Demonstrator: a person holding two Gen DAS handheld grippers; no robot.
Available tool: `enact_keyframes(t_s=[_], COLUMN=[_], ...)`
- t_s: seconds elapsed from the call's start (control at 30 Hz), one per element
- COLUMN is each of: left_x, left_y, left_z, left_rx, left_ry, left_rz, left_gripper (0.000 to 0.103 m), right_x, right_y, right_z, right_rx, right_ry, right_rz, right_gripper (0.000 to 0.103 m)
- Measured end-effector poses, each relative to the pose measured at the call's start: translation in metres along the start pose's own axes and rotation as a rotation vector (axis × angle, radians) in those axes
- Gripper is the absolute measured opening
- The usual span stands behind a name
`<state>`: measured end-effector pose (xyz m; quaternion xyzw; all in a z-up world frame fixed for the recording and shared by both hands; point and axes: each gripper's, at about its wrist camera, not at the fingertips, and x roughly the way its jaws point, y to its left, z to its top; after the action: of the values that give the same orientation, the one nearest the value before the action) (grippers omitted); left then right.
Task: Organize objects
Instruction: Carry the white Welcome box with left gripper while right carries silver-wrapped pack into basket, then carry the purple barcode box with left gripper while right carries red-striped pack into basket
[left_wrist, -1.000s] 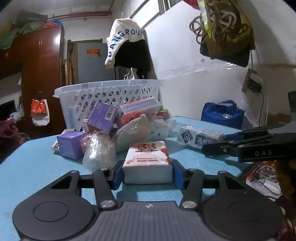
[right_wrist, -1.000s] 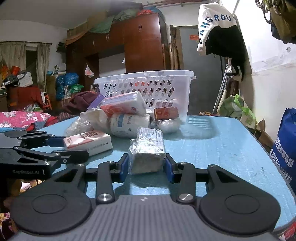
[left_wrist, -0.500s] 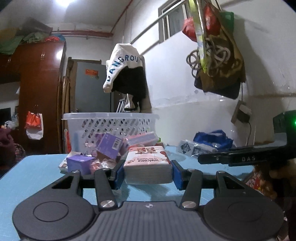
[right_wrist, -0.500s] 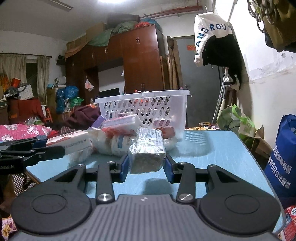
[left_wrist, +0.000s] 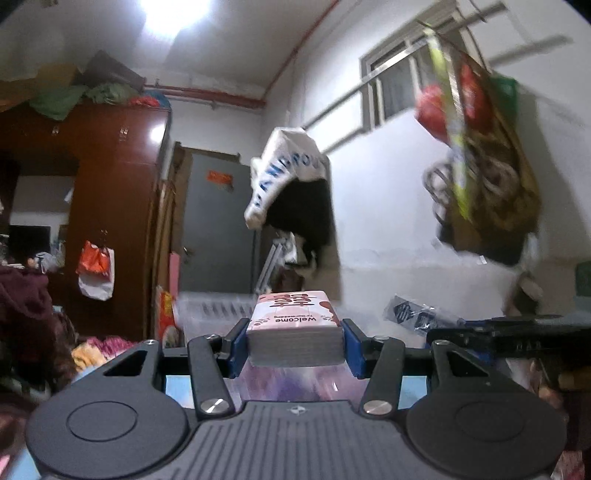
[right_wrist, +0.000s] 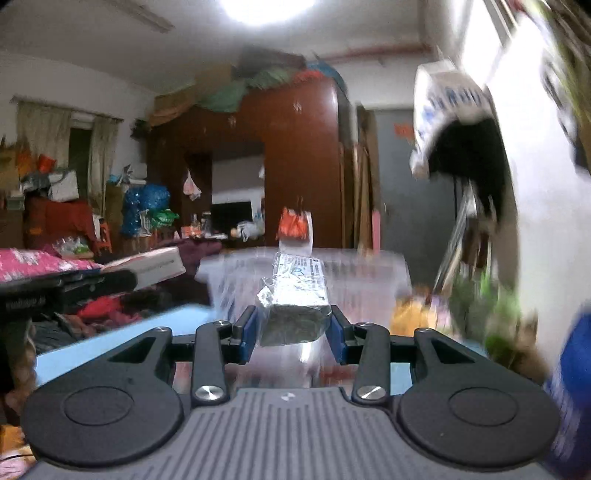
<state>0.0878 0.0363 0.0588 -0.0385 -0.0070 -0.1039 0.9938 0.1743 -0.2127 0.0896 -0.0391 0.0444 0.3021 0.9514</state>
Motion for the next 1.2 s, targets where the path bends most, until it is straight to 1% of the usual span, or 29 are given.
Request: enact_keyframes(t_s=[0.03, 0.1, 0.17, 0.2, 0.23, 0.3, 0.37, 0.4, 0.43, 0.47, 0.5, 0.53, 0.57, 0.63, 0.67, 0.7, 0.77, 0.83, 0.9, 0.97, 1.0, 1.07, 1.13, 1.2], left_x=[0.015, 0.047, 0.084, 0.105, 0.12, 0.14, 0.149, 0.153, 0.156, 0.159, 0.157, 0.152, 0.142, 0.111, 0.096, 0.079, 0.058, 0.047, 0.045, 0.047, 0.049, 0.05, 0.047, 0.042], left_y=[0.006, 0.016, 0.025, 0.03, 0.032, 0.035, 0.036, 0.035, 0.035, 0.035, 0.036, 0.037, 0.039, 0.038, 0.037, 0.033, 0.025, 0.016, 0.009, 0.004, 0.002, 0.005, 0.012, 0.021], left_z=[0.014, 0.039, 0.055, 0.06, 0.062, 0.058, 0.052, 0.048, 0.045, 0.041, 0.04, 0.038, 0.037, 0.031, 0.026, 0.018, 0.003, -0.013, -0.026, -0.033, -0.035, -0.037, -0.037, -0.035], left_rx=[-0.018, -0.042, -0.066, -0.069, -0.07, -0.076, -0.086, -0.077, -0.072, -0.076, -0.083, -0.088, -0.095, -0.088, -0.082, -0.073, -0.031, 0.005, 0.034, 0.08, 0.102, 0.103, 0.075, 0.043], left_ry=[0.01, 0.032, 0.093, 0.137, 0.172, 0.226, 0.246, 0.256, 0.269, 0.285, 0.286, 0.276, 0.263, 0.234, 0.229, 0.216, 0.219, 0.242, 0.267, 0.271, 0.271, 0.27, 0.271, 0.263], left_rz=[0.002, 0.001, 0.003, 0.013, 0.036, 0.074, 0.067, 0.072, 0.078, 0.079, 0.081, 0.082, 0.076, 0.053, 0.057, 0.057, 0.061, 0.061, 0.044, 0.056, 0.076, 0.096, 0.105, 0.094], left_gripper=[0.055, 0.055, 0.055, 0.055, 0.055, 0.055, 0.055, 0.057, 0.069, 0.085, 0.088, 0.088, 0.088, 0.088, 0.088, 0.089, 0.09, 0.09, 0.09, 0.09, 0.09, 0.09, 0.089, 0.089], right_x=[0.015, 0.052, 0.088, 0.106, 0.118, 0.134, 0.137, 0.137, 0.135, 0.13, 0.121, 0.108, 0.095, 0.059, 0.047, 0.035, 0.023, 0.02, 0.026, 0.034, 0.039, 0.049, 0.06, 0.063], right_y=[0.002, 0.002, -0.001, -0.002, -0.002, -0.003, -0.007, -0.008, -0.008, -0.009, -0.008, -0.004, -0.001, 0.001, 0.002, 0.005, 0.012, 0.021, 0.026, 0.032, 0.036, 0.044, 0.048, 0.049], right_z=[0.012, 0.035, 0.05, 0.053, 0.055, 0.052, 0.048, 0.045, 0.043, 0.042, 0.04, 0.04, 0.038, 0.028, 0.021, 0.01, -0.011, -0.027, -0.034, -0.035, -0.035, -0.036, -0.036, -0.038], right_rx=[-0.032, -0.094, -0.109, -0.114, -0.116, -0.112, -0.086, -0.075, -0.069, -0.063, -0.061, -0.068, -0.071, -0.033, -0.01, -0.001, -0.017, -0.024, -0.015, -0.016, -0.032, -0.06, -0.076, -0.068], right_ry=[0.007, 0.033, 0.092, 0.128, 0.155, 0.198, 0.205, 0.202, 0.198, 0.193, 0.173, 0.138, 0.102, 0.044, 0.031, 0.037, 0.074, 0.106, 0.129, 0.135, 0.144, 0.167, 0.199, 0.213], right_rz=[-0.025, -0.034, -0.054, -0.067, -0.075, -0.057, -0.043, -0.034, -0.028, -0.034, -0.053, -0.069, -0.069, -0.017, 0.012, 0.03, 0.024, 0.001, 0.022, 0.026, 0.023, 0.021, 0.014, 0.019], right_gripper=[0.043, 0.043, 0.042, 0.042, 0.042, 0.043, 0.044, 0.048, 0.064, 0.078, 0.096, 0.103, 0.103, 0.103, 0.103, 0.103, 0.103, 0.103, 0.103, 0.103, 0.103, 0.103, 0.103, 0.101])
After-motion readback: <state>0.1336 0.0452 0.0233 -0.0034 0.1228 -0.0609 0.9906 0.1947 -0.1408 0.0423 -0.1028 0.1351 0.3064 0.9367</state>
